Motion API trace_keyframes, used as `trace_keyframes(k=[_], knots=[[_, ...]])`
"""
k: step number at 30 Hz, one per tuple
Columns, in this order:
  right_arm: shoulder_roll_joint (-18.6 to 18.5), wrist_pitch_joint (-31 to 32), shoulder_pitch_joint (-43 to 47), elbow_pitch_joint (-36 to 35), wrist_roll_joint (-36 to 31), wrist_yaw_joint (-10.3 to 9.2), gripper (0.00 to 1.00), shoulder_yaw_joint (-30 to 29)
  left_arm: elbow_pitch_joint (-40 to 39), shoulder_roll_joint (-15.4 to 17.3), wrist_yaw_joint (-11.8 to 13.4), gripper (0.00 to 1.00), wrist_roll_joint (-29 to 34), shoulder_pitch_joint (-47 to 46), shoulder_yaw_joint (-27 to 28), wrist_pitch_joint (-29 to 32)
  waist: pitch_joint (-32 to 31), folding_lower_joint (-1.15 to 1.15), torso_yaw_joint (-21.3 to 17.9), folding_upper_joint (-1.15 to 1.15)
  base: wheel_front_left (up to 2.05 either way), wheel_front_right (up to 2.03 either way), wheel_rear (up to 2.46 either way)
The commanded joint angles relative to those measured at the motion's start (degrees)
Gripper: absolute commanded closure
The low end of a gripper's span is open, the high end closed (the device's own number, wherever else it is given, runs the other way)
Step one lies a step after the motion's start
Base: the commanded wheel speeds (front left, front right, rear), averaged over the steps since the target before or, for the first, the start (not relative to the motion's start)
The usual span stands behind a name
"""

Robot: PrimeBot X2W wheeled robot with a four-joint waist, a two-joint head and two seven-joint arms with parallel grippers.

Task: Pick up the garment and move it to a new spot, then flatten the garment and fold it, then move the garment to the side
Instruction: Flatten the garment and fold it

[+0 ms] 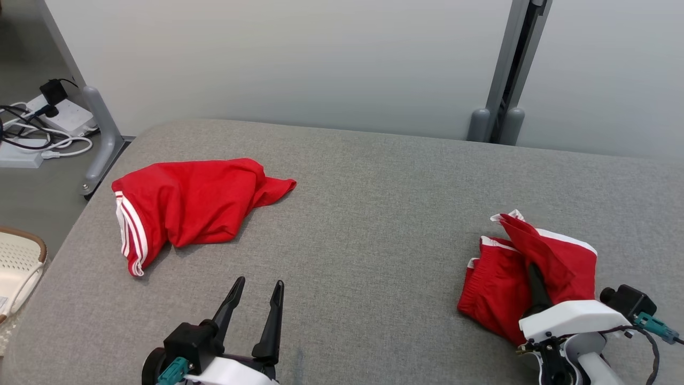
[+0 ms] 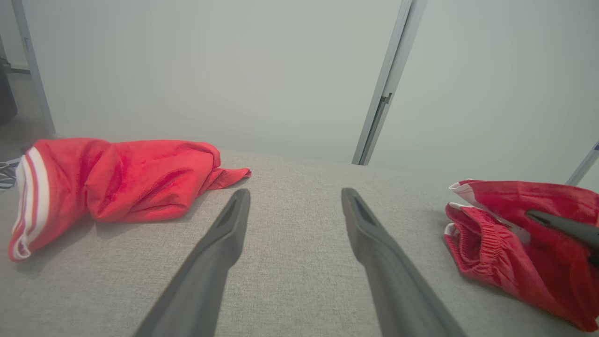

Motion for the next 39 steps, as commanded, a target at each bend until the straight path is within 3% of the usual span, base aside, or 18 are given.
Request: trace_keyframes(k=[1, 13, 14, 30, 39], knots=[[-0.08, -0.24, 0.14, -0.02, 0.53, 0.0, 1.0, 0.4, 0.09, 0.26, -0.25, 0.0, 0.27, 0.34, 0.2, -0.2, 0.12, 0.0, 0.27, 0.0, 0.0, 0.0, 0.0], [0.02, 0.43, -0.89, 4.69, 2.83, 0.0, 0.98, 9.04, 0.51, 0.26, -0.04, 0.0, -0.65, 0.87, -0.37, -0.21, 0.2, 0.0, 2.59, 0.0, 0.0, 0.0, 0.0], [-0.12, 0.33, -1.16, 5.08, 2.85, 0.0, 0.02, 9.29, 0.47, 0.26, -0.02, 0.0, -0.75, 0.93, -0.35, -0.21, 0.22, 0.0, 2.68, 0.0, 0.0, 0.0, 0.0], [0.39, 1.16, -1.33, 0.72, 5.96, 0.0, 0.0, 20.35, 0.22, 0.26, 0.63, 0.0, -1.69, -0.14, -0.82, -0.21, 1.55, 0.0, 2.2, 0.0, 0.0, 0.0, 0.0], [0.4, 1.19, -2.15, 1.75, 9.82, 0.0, 0.0, 25.88, 0.36, 0.26, 0.43, 0.0, -1.56, -1.16, -0.85, -0.2, 2.75, 0.0, 2.23, 0.0, 0.0, 0.0, 0.0]])
